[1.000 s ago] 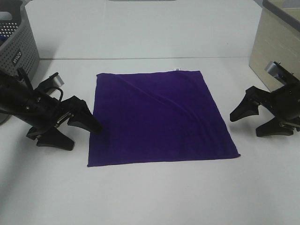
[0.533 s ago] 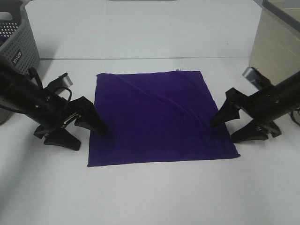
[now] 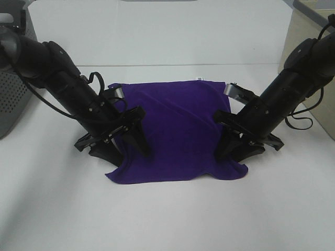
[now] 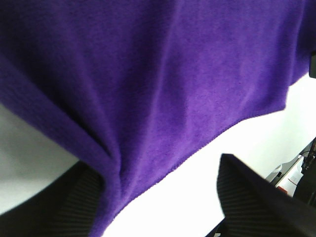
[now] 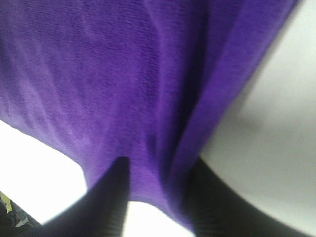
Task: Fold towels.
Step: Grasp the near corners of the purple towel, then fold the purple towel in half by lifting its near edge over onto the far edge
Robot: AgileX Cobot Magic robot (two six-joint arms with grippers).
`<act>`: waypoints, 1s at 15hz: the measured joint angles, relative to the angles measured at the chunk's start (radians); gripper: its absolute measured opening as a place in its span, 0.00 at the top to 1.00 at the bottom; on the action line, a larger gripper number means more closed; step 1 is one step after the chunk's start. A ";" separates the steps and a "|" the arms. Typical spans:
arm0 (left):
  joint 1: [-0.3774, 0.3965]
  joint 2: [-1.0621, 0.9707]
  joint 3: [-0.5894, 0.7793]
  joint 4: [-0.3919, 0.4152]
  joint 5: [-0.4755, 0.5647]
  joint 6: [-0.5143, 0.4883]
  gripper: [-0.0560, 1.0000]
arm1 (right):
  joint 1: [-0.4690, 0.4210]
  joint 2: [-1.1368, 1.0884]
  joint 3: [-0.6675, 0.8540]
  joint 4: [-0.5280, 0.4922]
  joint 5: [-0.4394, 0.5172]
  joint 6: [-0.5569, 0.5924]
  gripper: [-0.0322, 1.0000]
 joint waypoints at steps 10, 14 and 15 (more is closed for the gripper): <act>-0.007 0.004 -0.012 0.144 0.081 0.028 0.95 | 0.003 -0.022 0.010 -0.027 0.053 0.024 0.95; -0.007 -0.127 -0.009 0.295 0.075 0.021 0.95 | 0.003 -0.147 0.016 -0.065 0.080 0.055 0.95; -0.007 -0.185 -0.009 0.309 0.074 0.012 0.95 | 0.003 -0.212 0.016 -0.065 0.092 0.057 0.95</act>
